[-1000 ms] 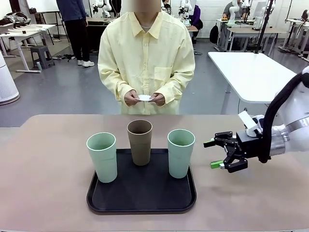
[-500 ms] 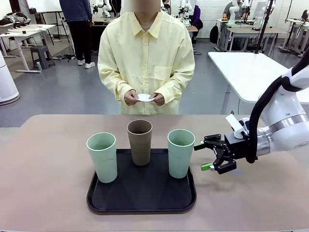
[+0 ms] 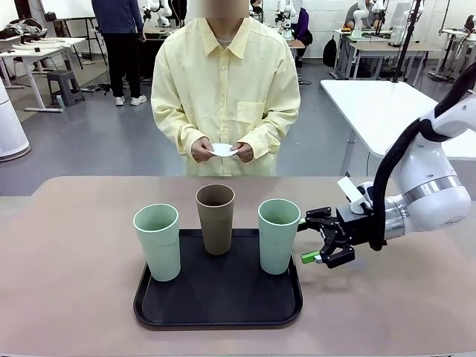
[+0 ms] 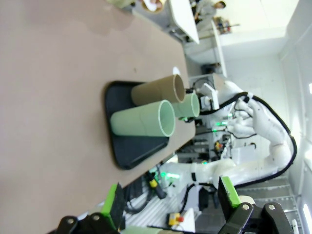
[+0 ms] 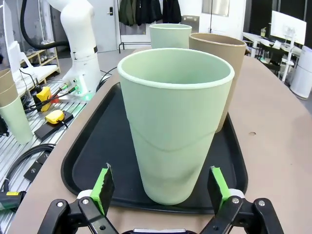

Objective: Place coasters on the table and set cups on them.
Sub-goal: Pick up one Reusable plastic cup and place it on a coaster set by the human.

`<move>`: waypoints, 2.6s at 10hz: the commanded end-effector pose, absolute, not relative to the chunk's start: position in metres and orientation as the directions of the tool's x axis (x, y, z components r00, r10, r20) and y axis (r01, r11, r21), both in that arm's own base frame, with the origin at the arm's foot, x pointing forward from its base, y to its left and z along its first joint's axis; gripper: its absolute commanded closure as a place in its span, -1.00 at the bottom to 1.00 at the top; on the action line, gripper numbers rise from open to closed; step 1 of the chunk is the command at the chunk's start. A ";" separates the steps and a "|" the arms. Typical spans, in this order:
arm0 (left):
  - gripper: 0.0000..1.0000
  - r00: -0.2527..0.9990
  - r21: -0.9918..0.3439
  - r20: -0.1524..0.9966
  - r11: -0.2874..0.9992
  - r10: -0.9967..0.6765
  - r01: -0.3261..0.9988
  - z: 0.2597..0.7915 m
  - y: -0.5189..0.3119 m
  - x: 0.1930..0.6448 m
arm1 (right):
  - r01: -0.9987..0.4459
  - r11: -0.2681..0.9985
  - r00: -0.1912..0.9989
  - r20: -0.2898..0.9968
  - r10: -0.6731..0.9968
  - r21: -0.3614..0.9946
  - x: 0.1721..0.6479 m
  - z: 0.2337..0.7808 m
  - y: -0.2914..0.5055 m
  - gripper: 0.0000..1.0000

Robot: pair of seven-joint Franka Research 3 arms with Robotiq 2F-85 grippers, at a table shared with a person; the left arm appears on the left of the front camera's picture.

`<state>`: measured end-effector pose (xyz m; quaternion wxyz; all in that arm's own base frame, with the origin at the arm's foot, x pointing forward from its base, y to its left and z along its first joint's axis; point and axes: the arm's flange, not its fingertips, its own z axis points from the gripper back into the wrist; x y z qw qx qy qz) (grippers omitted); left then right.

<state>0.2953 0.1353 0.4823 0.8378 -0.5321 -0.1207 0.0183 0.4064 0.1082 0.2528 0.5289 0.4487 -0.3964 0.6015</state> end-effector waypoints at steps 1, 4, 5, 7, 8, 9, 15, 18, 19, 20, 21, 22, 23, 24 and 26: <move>-1.00 0.968 -0.900 0.195 0.420 0.159 0.112 0.483 0.135 0.297 | -0.995 -0.100 -0.031 0.960 0.277 -0.003 0.415 0.246 0.121 -1.00; -1.00 0.968 -0.900 0.195 0.420 0.159 0.112 0.483 0.135 0.297 | -0.993 -0.115 -0.012 0.963 0.268 0.019 0.417 0.241 0.130 -1.00; -1.00 0.968 -0.900 0.195 0.420 0.159 0.112 0.483 0.135 0.297 | -0.992 -0.122 -0.006 0.965 0.262 0.027 0.418 0.241 0.135 -1.00; -1.00 0.968 -0.900 0.195 0.420 0.159 0.112 0.483 0.135 0.297 | -0.991 -0.129 -0.003 0.965 0.263 0.032 0.420 0.240 0.143 -1.00; -1.00 0.968 -0.900 0.195 0.420 0.159 0.112 0.483 0.135 0.297 | -0.990 -0.135 -0.003 0.965 0.263 0.034 0.421 0.240 0.148 -1.00; -1.00 0.968 -0.900 0.195 0.420 0.159 0.112 0.483 0.135 0.297 | -0.990 -0.137 -0.001 0.965 0.262 0.036 0.422 0.240 0.151 -1.00; -1.00 0.968 -0.900 0.195 0.420 0.159 0.112 0.483 0.135 0.297 | -0.983 -0.172 0.017 0.971 0.237 0.059 0.426 0.240 0.168 -1.00; -1.00 0.968 -0.900 0.195 0.420 0.159 0.112 0.483 0.135 0.297 | -0.978 -0.195 0.030 0.975 0.220 0.074 0.427 0.238 0.168 0.18; -1.00 0.968 -0.900 0.195 0.420 0.159 0.112 0.483 0.135 0.297 | -0.977 -0.198 0.031 0.975 0.219 0.076 0.427 0.237 0.168 1.00; -1.00 0.968 -0.900 0.195 0.420 0.159 0.112 0.483 0.135 0.297 | -0.977 -0.199 0.033 0.975 0.218 0.077 0.427 0.237 0.168 0.29; -1.00 0.968 -0.900 0.195 0.420 0.159 0.112 0.483 0.135 0.297 | -0.977 -0.198 0.037 0.976 0.215 0.081 0.426 0.237 0.167 1.00; -1.00 0.968 -0.900 0.195 0.420 0.159 0.112 0.483 0.135 0.297 | -0.975 -0.191 0.078 0.980 0.182 0.113 0.420 0.250 0.166 1.00; -1.00 0.968 -0.900 0.195 0.420 0.159 0.112 0.483 0.135 0.297 | -0.978 -0.162 0.102 0.979 0.174 0.131 0.409 0.275 0.164 1.00; -1.00 0.968 -0.900 0.195 0.420 0.159 0.112 0.483 0.135 0.297 | -0.983 -0.137 0.097 0.978 0.183 0.123 0.400 0.305 0.161 1.00; -1.00 0.968 -0.900 0.195 0.420 0.159 0.112 0.483 0.135 0.297 | -0.987 -0.085 0.116 0.973 0.201 0.135 0.394 0.361 0.157 1.00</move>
